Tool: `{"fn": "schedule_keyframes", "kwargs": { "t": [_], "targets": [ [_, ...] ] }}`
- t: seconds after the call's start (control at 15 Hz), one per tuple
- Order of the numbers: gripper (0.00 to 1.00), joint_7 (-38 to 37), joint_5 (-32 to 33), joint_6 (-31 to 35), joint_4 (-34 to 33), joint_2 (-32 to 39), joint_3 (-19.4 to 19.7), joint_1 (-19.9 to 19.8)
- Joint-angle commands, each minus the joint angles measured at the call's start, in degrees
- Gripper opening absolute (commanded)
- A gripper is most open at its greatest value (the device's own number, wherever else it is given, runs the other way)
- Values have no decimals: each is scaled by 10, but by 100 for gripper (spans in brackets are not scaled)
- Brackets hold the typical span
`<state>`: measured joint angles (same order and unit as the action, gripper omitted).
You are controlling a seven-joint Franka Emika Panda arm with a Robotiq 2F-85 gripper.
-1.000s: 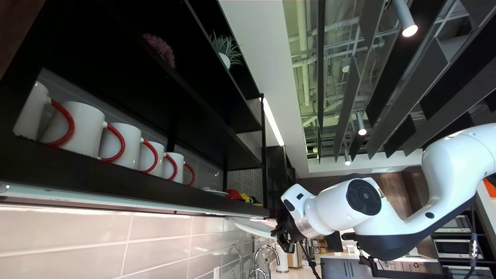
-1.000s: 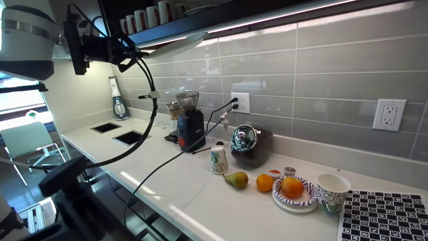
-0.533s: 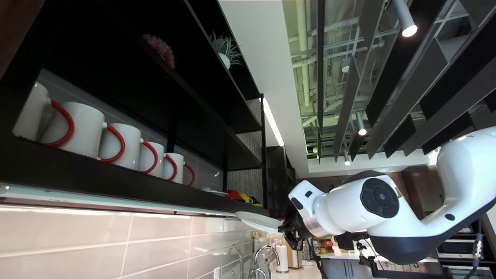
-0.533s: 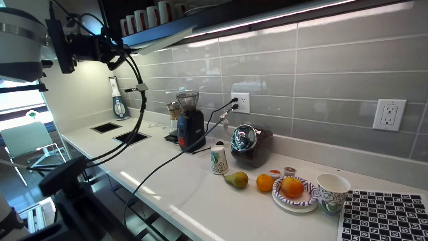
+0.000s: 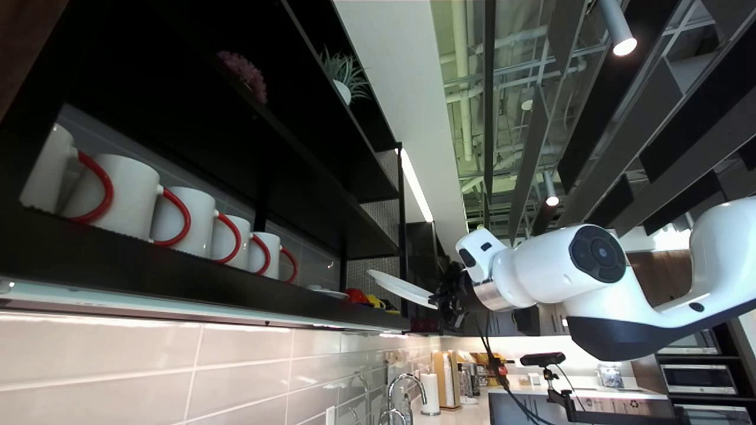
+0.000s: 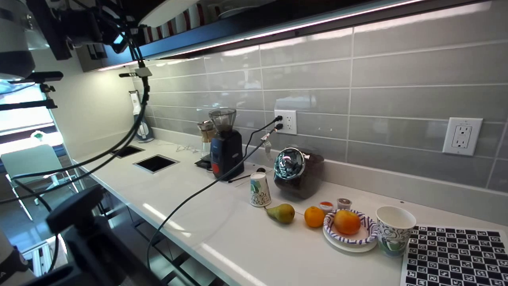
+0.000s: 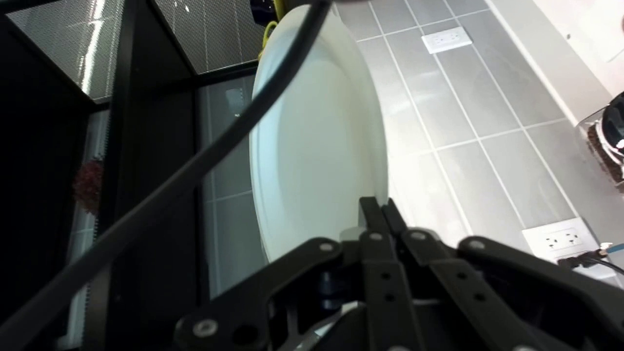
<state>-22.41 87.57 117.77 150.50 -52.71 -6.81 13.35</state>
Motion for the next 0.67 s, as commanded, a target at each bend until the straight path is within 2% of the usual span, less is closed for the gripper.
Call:
{"fn": "schedule_keyframes", "kwargs": {
  "t": [0.0,0.4,0.6],
  "targets": [
    [1,18,31,19,-71,29,38,-3],
    [1,26,29,96,-191,129,93,-3],
    [1,31,9,122,-247,193,91,-9]
  ]
}}
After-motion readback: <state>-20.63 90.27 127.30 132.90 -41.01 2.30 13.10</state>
